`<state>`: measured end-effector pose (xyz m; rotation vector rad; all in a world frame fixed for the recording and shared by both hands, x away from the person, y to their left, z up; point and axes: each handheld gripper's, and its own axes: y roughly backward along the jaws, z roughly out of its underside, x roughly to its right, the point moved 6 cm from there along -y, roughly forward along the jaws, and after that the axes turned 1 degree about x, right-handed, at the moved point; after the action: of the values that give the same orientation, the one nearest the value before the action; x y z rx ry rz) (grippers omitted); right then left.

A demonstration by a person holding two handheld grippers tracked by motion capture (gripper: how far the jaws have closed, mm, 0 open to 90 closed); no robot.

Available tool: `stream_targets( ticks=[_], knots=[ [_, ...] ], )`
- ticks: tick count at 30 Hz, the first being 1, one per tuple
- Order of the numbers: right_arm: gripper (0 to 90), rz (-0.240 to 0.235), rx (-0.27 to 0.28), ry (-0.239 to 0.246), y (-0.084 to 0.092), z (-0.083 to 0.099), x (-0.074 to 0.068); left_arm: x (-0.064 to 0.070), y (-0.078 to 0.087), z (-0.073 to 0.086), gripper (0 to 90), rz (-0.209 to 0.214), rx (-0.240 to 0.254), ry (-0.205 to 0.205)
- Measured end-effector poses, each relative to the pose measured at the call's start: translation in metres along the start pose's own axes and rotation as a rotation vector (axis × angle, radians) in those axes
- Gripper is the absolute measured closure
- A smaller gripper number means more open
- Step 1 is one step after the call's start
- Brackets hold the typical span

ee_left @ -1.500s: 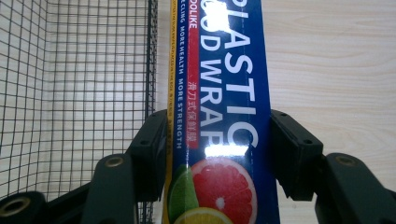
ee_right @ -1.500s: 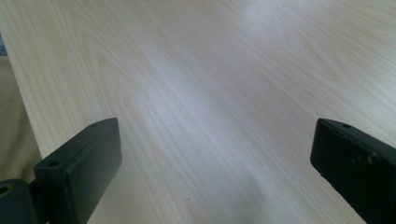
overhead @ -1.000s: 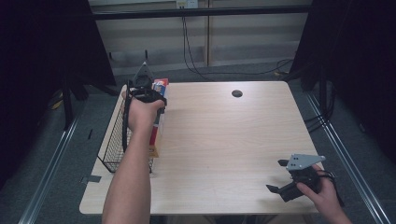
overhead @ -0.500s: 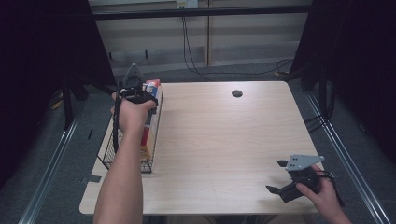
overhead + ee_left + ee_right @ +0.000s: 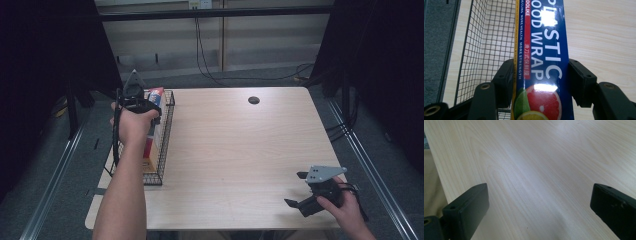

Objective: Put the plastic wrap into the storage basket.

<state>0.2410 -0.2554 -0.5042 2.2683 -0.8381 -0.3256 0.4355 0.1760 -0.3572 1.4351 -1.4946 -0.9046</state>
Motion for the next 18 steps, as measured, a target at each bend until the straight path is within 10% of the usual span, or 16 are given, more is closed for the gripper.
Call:
stream_targets(
  ticks=[18],
  knots=[
    [1.7,-0.004,-0.002,0.002,-0.001,0.0,-0.001,-0.012,-0.001,0.003,44.3,-0.007,-0.008,0.012]
  ],
)
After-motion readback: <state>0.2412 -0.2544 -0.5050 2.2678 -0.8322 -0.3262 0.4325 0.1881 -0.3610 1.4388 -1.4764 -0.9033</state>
